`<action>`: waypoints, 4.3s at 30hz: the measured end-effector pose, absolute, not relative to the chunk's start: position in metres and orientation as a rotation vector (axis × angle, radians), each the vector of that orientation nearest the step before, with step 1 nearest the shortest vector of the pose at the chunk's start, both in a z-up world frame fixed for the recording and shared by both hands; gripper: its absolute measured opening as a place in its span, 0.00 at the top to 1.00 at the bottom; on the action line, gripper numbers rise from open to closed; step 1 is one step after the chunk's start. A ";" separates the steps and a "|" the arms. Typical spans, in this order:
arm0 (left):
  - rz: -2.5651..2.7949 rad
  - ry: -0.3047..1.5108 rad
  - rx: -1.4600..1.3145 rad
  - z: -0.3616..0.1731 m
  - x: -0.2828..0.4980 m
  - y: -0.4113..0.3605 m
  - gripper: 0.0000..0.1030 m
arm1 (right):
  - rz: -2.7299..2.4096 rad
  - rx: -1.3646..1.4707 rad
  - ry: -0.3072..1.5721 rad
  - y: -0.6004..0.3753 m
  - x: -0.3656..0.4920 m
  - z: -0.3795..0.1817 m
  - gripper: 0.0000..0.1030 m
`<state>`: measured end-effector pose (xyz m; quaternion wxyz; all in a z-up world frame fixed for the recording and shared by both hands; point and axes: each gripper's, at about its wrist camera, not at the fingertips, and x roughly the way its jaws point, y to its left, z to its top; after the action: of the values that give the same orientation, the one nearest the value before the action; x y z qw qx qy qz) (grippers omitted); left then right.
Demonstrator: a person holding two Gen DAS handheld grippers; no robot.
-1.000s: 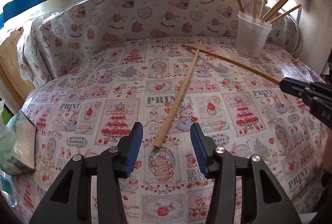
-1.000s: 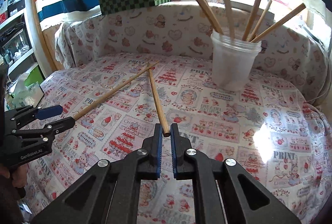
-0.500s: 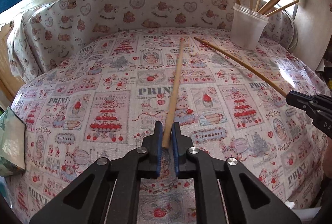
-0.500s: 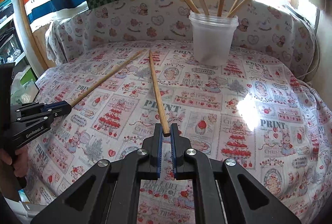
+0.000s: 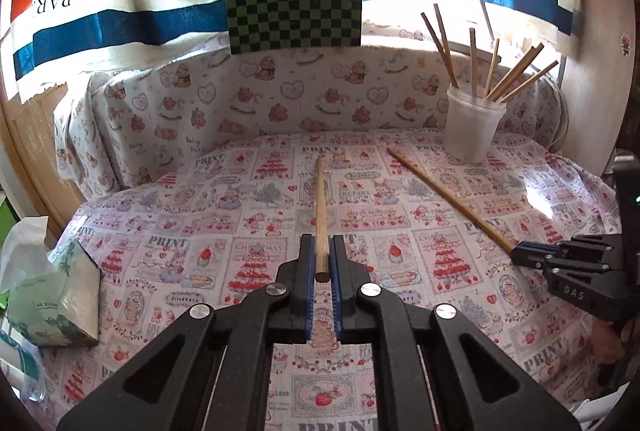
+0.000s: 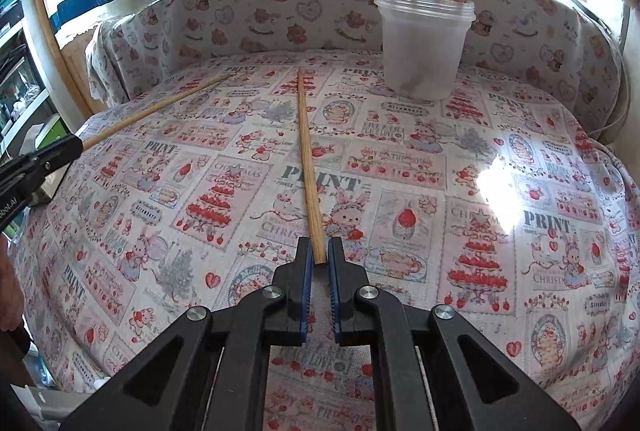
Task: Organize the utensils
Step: 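Lift both held chopsticks and carry them toward the clear cup, then raise both chopsticks over the cup and lower them in, then open both tools to release the chopsticks into the cup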
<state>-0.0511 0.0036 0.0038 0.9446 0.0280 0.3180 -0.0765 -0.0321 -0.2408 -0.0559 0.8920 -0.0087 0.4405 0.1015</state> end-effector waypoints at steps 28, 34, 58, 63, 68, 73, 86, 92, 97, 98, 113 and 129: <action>-0.128 0.431 -0.007 0.091 -0.062 0.014 0.94 | 0.159 -0.006 0.413 -0.262 -0.071 0.061 0.93; -0.144 0.395 -0.003 0.109 -0.071 0.015 0.94 | 0.159 0.059 0.339 -0.278 -0.085 0.090 0.93; -0.238 0.402 0.050 0.168 -0.015 -0.035 0.94 | 0.215 0.050 0.290 -0.271 -0.050 0.179 0.93; -0.307 0.369 0.039 0.198 -0.002 -0.056 0.94 | 0.213 0.049 0.254 -0.276 -0.039 0.204 0.93; -0.341 0.342 0.005 0.223 0.016 -0.072 0.94 | 0.188 0.061 0.239 -0.285 -0.017 0.230 0.93; -0.398 0.326 -0.026 0.244 0.032 -0.090 0.94 | 0.179 0.050 0.207 -0.294 0.003 0.255 0.93; -0.515 0.289 -0.076 0.251 0.083 -0.135 0.94 | 0.126 0.091 0.224 -0.328 0.059 0.241 0.93; -0.501 0.386 -0.025 0.208 0.120 -0.161 0.94 | 0.085 0.083 0.315 -0.341 0.091 0.199 0.92; -0.493 0.471 -0.009 0.176 0.146 -0.175 0.94 | 0.064 0.094 0.342 -0.349 0.106 0.184 0.92; -0.488 0.482 -0.007 0.172 0.150 -0.177 0.94 | 0.061 0.088 0.351 -0.350 0.108 0.182 0.92; -0.474 0.497 0.015 0.147 0.166 -0.183 0.93 | 0.107 0.077 0.449 -0.336 0.131 0.155 0.92; -0.315 0.198 0.022 0.190 0.104 -0.111 0.00 | 0.066 0.070 0.319 -0.337 0.077 0.182 0.33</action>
<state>0.1039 -0.1113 0.1904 0.9827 0.0108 0.0983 -0.1568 0.0773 -0.3374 0.1823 0.9862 0.0350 0.1585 0.0328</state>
